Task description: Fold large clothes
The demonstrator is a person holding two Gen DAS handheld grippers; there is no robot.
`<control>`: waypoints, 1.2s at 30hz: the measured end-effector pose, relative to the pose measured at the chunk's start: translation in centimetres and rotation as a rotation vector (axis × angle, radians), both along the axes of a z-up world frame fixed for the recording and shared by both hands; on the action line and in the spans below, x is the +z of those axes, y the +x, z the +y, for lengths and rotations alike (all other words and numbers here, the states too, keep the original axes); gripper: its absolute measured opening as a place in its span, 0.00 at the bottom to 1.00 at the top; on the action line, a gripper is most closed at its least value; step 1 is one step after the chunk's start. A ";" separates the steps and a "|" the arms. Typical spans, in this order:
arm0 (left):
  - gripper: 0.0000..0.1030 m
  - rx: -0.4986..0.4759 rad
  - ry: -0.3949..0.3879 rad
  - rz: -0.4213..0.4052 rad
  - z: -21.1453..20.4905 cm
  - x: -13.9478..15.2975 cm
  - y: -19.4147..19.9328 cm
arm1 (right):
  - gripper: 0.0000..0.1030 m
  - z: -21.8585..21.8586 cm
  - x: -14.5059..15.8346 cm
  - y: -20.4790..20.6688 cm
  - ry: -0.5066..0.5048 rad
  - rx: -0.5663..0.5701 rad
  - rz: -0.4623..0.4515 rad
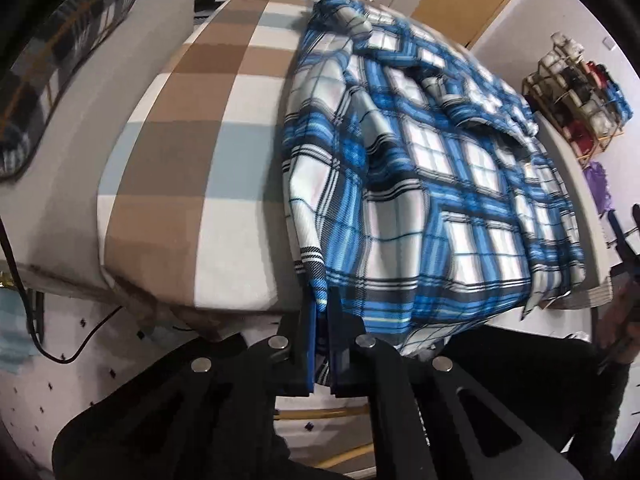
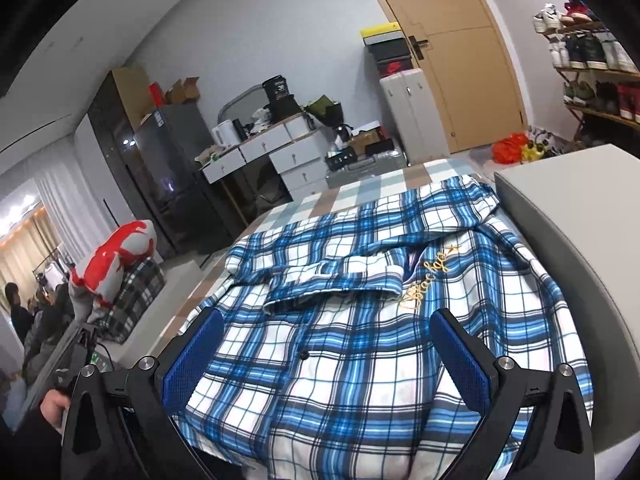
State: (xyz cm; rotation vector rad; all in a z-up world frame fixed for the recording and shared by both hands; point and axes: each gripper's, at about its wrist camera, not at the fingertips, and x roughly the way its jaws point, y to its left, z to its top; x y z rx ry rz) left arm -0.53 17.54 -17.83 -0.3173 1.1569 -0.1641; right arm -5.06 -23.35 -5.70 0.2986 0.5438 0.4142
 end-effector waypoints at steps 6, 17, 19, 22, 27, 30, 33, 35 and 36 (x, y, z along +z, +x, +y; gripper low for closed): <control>0.00 -0.060 -0.149 -0.118 0.1 2.7 -0.9 | 1.00 0.0 -0.1 0.1 0.008 0.003 0.004; 0.00 -0.114 -0.205 -0.166 -1.9 3.0 1.2 | 1.00 0.5 -0.1 0.1 0.000 0.013 0.007; 0.00 -0.079 -0.217 -0.136 -1.6 2.4 1.1 | 1.00 0.5 -0.2 0.1 0.001 0.009 0.009; 0.01 -0.033 -0.224 -0.077 -1.0 1.5 1.1 | 1.00 0.5 -0.2 0.1 0.003 0.009 0.015; 0.49 0.011 -0.161 -0.039 -0.4 0.6 0.9 | 1.00 0.7 -0.2 0.2 -0.001 0.014 0.013; 0.59 0.029 -0.152 -0.027 0.0 0.3 0.8 | 1.00 0.7 -0.3 0.3 0.003 0.016 0.018; 0.59 0.011 -0.146 -0.038 0.0 0.3 0.7 | 1.00 0.7 -0.4 0.3 0.003 0.014 0.021; 0.58 0.002 -0.149 -0.054 -0.1 0.3 0.6 | 1.00 0.7 -0.3 0.2 0.002 0.013 0.017; 0.47 0.004 -0.153 -0.059 -0.1 0.3 0.5 | 1.00 0.6 -0.3 0.2 0.004 0.013 0.016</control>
